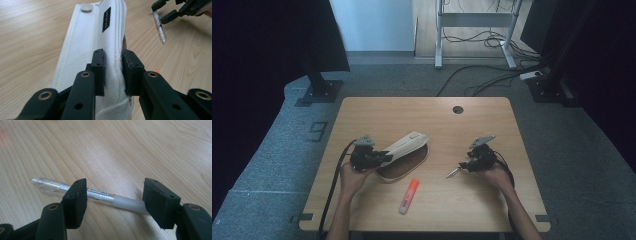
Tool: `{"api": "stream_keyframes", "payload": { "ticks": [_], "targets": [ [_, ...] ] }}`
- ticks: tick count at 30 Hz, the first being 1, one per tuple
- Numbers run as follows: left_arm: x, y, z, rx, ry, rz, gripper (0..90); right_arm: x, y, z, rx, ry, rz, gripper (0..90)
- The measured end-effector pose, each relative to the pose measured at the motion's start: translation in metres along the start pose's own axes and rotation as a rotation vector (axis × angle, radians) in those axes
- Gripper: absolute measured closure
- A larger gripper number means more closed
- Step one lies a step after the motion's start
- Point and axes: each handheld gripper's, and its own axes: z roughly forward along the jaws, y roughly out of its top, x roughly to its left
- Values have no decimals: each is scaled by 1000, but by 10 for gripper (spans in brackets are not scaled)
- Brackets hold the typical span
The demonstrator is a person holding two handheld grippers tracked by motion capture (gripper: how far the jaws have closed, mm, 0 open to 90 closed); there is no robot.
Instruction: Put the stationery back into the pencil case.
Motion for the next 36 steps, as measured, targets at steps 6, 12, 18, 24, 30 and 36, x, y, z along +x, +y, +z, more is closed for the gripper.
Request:
{"api": "stream_keyframes", "payload": {
  "ticks": [6,12,18,24,30,36],
  "targets": [
    [0,0,-1,-4,-3,0,729,-2,2,3,7,-6,-16,393],
    [0,0,-1,-8,-8,-1,729,-5,5,8,22,-22,-27,437],
    [0,0,-2,-11,-12,-3,731,-8,8,11,33,-30,-37,480],
    [0,0,-2,-10,-15,-3,731,-16,8,10,34,-44,-17,547],
    [1,0,-1,-12,-18,-4,730,-17,6,6,41,-28,-15,694],
    [1,0,0,-12,-25,-5,731,-8,4,5,44,19,-29,773]
  ]
}}
